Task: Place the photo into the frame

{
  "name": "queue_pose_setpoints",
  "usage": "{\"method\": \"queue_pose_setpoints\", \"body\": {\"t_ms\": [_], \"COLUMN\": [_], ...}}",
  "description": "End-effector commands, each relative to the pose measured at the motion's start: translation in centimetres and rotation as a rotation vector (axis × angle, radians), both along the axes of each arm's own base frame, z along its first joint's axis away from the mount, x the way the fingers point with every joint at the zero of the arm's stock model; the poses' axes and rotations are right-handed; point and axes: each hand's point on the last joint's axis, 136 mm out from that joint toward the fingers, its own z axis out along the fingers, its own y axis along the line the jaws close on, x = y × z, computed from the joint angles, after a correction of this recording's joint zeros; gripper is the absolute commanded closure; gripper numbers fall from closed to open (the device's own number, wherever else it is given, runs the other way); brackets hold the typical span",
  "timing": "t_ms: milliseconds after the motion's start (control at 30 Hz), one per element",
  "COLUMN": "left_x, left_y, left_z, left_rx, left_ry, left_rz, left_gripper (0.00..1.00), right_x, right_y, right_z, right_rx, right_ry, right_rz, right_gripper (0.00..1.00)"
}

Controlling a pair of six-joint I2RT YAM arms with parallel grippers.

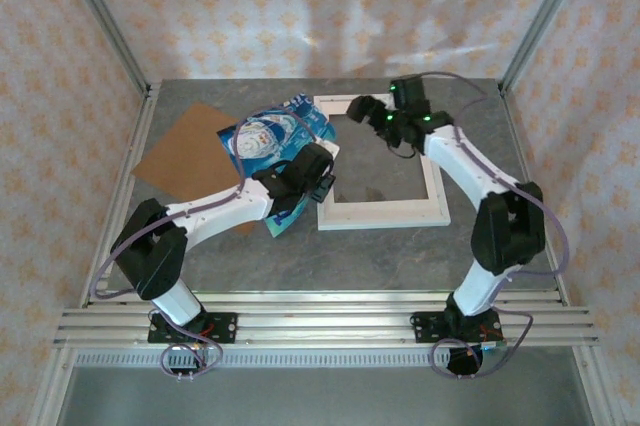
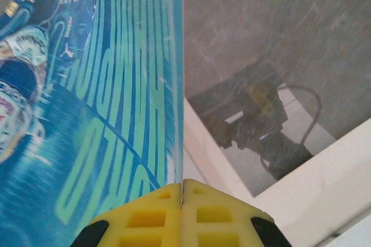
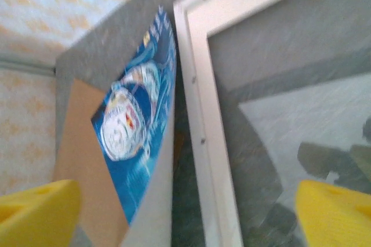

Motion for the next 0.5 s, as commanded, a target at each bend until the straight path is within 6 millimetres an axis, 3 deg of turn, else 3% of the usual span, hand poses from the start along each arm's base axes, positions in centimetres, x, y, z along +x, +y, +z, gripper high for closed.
{"method": "queue_pose_setpoints", "body": {"t_ms": [0,167,300,400,467], "left_x": [0.9,3.0,4.8,5.4,5.6], "left_y": [-0.2,-2.2,-2.8,-0.9,1.3], "left_z": [7.1,18.7,26.8,29.8,29.0], "left_rx": [-0.071,-0.213,-0.369,-0.513,-0.608], "left_ry": [-0.108,-0.319,-0.464,-0.556,-0.584], "left_rz": [0.014,-0.022,0.007,0.106,0.22], "left_gripper": [1.0,1.0,1.0,1.0,1.0], "right_x": [-0.9,-1.7,-2.9,-4.0,-4.7], "right_y": [-3.3,-8.0,-9.9,-10.3,-10.3], "right_z": [2.8,2.2,1.0,0.5,0.1], "right_rx": [-0.119,-0.117,-0.118,-0.125,-0.11], "right_ry": [-0.07,-0.054,-0.05,-0.044,-0.039], "right_rz": [-0.042,-0.141,-0.192,-0.2,-0.203], "right_gripper": [0.01,0.01,0.01,0.01,0.01]}}
